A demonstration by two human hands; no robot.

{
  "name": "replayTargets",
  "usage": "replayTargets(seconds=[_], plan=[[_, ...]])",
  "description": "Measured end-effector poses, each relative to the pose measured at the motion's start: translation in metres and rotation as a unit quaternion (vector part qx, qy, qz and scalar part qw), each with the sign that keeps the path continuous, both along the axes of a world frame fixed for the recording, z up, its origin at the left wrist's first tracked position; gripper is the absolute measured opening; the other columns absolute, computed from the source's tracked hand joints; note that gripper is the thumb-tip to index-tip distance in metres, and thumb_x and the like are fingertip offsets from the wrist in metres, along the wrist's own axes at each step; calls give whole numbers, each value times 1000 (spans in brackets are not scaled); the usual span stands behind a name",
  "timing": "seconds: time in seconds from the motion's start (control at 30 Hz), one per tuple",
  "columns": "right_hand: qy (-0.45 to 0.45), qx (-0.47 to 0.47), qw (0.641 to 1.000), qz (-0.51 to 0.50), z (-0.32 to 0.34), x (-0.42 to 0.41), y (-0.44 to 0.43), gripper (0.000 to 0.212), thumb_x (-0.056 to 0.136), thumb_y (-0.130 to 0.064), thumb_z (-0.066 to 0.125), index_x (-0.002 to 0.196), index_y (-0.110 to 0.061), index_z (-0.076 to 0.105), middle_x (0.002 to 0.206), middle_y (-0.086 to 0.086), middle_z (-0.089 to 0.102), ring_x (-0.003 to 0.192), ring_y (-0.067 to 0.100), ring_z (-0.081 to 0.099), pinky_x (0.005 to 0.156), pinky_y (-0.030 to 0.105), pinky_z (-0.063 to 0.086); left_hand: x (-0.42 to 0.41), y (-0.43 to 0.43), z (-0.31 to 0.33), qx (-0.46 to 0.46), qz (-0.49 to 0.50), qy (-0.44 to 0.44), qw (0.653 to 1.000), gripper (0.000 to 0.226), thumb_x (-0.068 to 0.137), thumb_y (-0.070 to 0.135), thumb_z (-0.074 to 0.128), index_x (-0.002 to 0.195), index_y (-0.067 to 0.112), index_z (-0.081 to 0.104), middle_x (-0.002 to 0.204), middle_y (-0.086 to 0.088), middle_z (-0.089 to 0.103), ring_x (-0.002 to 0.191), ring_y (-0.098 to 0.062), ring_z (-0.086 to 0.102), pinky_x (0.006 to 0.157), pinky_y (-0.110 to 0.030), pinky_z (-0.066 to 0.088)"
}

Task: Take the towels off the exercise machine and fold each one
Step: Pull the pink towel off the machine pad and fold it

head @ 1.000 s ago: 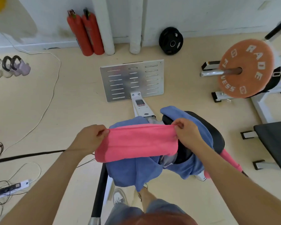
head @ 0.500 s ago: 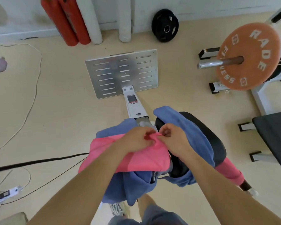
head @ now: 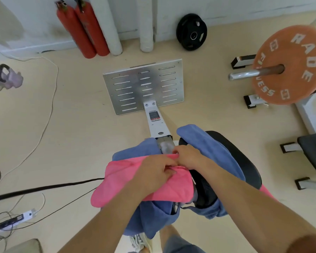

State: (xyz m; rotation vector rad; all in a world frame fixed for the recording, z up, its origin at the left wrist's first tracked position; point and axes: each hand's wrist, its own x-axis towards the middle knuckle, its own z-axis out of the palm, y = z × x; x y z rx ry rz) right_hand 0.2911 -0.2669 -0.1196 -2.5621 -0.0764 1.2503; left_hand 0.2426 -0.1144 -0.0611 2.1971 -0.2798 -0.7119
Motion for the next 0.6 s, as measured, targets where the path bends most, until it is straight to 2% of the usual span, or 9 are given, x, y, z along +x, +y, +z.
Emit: replayTargets(seconds=[0.07,0.17,0.23,0.27,0.33,0.4,0.47,0.53,0.6], plan=[[-18,7,998,-61,6,0,-1,25,85,-19,54,62,-21,44,63,-5,44,60,14,42,52,25,28,-4,2,7,-4,-6,-11,1000,26,85,16,63,105,30,71,100,15,72,85,-2,62,81,-21,47],[-51,42,993,-101,24,-2,-5,30,82,-24,56,55,-22,44,58,-6,43,59,15,40,57,31,33,-14,5,22,-2,2,-34,999,17,87,18,61,97,25,72,91,10,71,80,-6,61,78,-22,47],[-73,116,977,-163,47,-8,-1,35,81,-26,59,52,-22,40,56,-6,37,56,14,36,55,32,33,-19,11,36,24,14,-52,998,16,89,22,60,100,22,71,95,13,69,86,-8,59,78,-13,39],[-81,163,963,-201,62,-12,3,36,82,-22,62,53,-23,40,55,-7,37,52,11,35,52,26,32,-22,16,44,26,29,-53,998,15,90,24,60,100,23,71,93,17,66,87,-7,58,74,-8,35],[-94,250,929,-255,93,-26,13,31,83,-12,67,61,-22,49,56,-9,45,49,3,43,50,16,35,-27,26,62,-8,87,-33,996,11,89,25,62,94,30,70,79,24,61,78,0,57,71,-6,37],[-101,311,903,-280,127,-39,30,9,82,-11,72,79,-16,64,72,2,65,66,7,59,64,23,49,-33,39,86,-83,165,-32,982,19,86,18,67,90,36,71,74,27,63,74,9,58,72,-6,40],[-125,343,891,-268,164,-48,47,10,82,-11,73,92,-9,70,89,12,72,82,14,65,78,28,55,-41,55,111,-149,206,-63,965,33,83,11,69,85,45,69,76,30,67,78,12,59,75,-7,41],[-159,368,879,-258,204,-57,64,12,82,-9,73,93,-8,73,89,9,74,80,10,65,74,17,52,-49,73,137,-186,221,-110,951,32,84,8,68,86,39,69,81,28,68,81,9,60,76,-6,41],[-184,400,863,-247,245,-68,81,10,80,-11,75,85,-19,73,79,-2,73,72,3,65,66,13,51,-58,91,165,-220,238,-156,933,24,85,7,66,91,30,69,84,21,69,81,4,60,75,-9,42]])
